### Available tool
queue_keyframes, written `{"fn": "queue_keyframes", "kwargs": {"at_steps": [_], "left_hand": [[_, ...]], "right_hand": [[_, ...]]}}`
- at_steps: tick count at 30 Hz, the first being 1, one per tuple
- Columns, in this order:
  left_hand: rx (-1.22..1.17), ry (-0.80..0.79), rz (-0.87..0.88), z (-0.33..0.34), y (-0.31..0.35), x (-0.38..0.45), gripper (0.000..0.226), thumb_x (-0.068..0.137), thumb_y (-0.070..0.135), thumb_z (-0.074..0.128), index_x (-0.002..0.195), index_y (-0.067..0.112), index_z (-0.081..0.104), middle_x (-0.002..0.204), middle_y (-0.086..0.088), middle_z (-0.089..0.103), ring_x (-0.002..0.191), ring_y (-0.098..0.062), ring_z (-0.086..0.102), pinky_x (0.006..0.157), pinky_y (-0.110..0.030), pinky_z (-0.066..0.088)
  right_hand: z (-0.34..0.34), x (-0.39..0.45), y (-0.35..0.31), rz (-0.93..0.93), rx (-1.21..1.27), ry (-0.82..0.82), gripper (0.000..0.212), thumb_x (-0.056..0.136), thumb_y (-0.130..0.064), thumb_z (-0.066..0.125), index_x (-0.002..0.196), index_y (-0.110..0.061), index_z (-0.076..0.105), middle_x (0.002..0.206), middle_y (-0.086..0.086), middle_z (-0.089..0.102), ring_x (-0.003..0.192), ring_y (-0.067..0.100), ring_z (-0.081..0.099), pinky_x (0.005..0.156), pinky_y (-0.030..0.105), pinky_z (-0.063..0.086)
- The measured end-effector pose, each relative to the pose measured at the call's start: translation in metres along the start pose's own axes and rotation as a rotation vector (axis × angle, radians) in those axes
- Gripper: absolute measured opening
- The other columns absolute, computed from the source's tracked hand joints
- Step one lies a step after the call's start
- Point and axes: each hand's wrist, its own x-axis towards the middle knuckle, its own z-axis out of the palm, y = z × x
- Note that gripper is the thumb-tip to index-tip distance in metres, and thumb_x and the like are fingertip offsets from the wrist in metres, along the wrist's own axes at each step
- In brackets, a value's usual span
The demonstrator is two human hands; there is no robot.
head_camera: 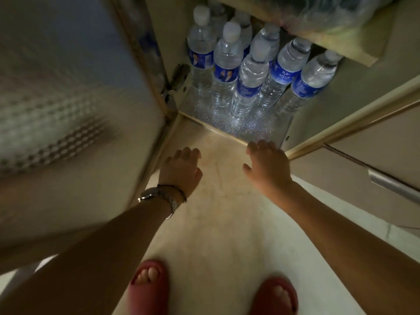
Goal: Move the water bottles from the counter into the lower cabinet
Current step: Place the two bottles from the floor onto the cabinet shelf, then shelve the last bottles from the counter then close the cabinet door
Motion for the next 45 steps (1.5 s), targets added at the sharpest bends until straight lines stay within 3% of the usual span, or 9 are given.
{"fn": "queue_keyframes", "kwargs": {"at_steps": [6,11,15,18,22,29,36,41,45], "left_hand": [[-0.016,-0.078,-0.124,-0.093,0.035,-0.045,0.030,0.086,0.024,0.052,0.115,0.018,0.052,0.111,-0.005,0.054,0.104,-0.025,0.051,0.075,-0.034,0.041],[-0.051,-0.072,-0.126,-0.185,0.072,-0.079,0.029,0.088,0.027,0.050,0.116,0.020,0.051,0.110,-0.001,0.054,0.100,-0.020,0.054,0.074,-0.031,0.042],[-0.175,0.026,-0.069,-0.266,0.110,-0.106,0.021,0.082,0.021,0.058,0.102,0.017,0.061,0.098,-0.005,0.060,0.087,-0.024,0.060,0.069,-0.034,0.046],[-0.187,0.066,-0.032,-0.322,0.134,-0.119,0.018,0.079,0.020,0.063,0.097,0.018,0.063,0.096,-0.004,0.062,0.081,-0.025,0.062,0.066,-0.034,0.048],[-0.185,0.028,-0.022,-0.402,0.160,-0.132,0.025,0.087,0.030,0.052,0.111,0.025,0.055,0.116,0.005,0.055,0.099,-0.019,0.056,0.079,-0.032,0.045],[-0.191,0.071,0.085,-0.514,0.191,-0.151,0.028,0.088,0.028,0.050,0.115,0.024,0.053,0.118,0.003,0.053,0.103,-0.021,0.055,0.079,-0.031,0.043],[-0.236,0.149,0.218,-0.595,0.201,-0.158,0.022,0.089,0.035,0.049,0.109,0.027,0.052,0.114,0.005,0.052,0.101,-0.020,0.054,0.071,-0.030,0.039],[-0.371,0.218,0.230,-0.626,0.208,-0.143,0.022,0.084,0.030,0.057,0.105,0.028,0.056,0.110,0.009,0.056,0.096,-0.016,0.057,0.071,-0.029,0.045],[-0.449,0.313,0.191,-0.639,0.213,-0.118,0.027,0.082,0.027,0.061,0.110,0.026,0.057,0.112,0.007,0.057,0.099,-0.016,0.058,0.072,-0.030,0.047]], "right_hand": [[-0.083,-0.055,-0.013,-0.045,0.007,-0.078,0.031,0.089,-0.028,0.053,0.115,-0.009,0.051,0.113,0.011,0.056,0.108,0.031,0.052,0.081,0.036,0.043],[-0.172,-0.098,-0.020,-0.106,-0.030,-0.026,0.031,0.090,-0.029,0.053,0.113,-0.008,0.053,0.109,0.013,0.059,0.102,0.030,0.057,0.079,0.036,0.046],[-0.250,-0.134,-0.025,-0.113,-0.011,0.008,0.030,0.089,-0.030,0.056,0.111,-0.009,0.056,0.105,0.011,0.061,0.099,0.028,0.058,0.078,0.036,0.048],[-0.307,-0.159,-0.031,-0.069,-0.004,0.017,0.030,0.074,-0.029,0.074,0.096,-0.010,0.064,0.086,0.010,0.064,0.079,0.026,0.063,0.063,0.034,0.051],[-0.388,-0.192,-0.037,-0.020,0.013,0.095,0.038,0.053,-0.031,0.087,0.080,-0.012,0.066,0.068,0.005,0.061,0.061,0.023,0.061,0.049,0.029,0.047],[-0.501,-0.242,-0.040,0.081,0.053,0.247,0.037,0.049,-0.029,0.088,0.074,-0.014,0.066,0.063,0.003,0.060,0.053,0.021,0.060,0.046,0.026,0.047],[-0.576,-0.272,-0.036,0.287,0.265,0.418,0.023,0.077,-0.028,0.069,0.094,-0.014,0.064,0.092,0.007,0.064,0.091,0.030,0.061,0.071,0.039,0.052],[-0.610,-0.279,-0.027,0.333,0.364,0.544,0.025,0.082,-0.028,0.067,0.104,-0.018,0.060,0.099,0.002,0.063,0.097,0.023,0.057,0.071,0.031,0.046],[-0.625,-0.270,-0.019,0.364,0.471,0.626,0.039,0.082,-0.032,0.068,0.116,-0.021,0.054,0.106,0.000,0.059,0.100,0.020,0.056,0.073,0.033,0.051]]}}
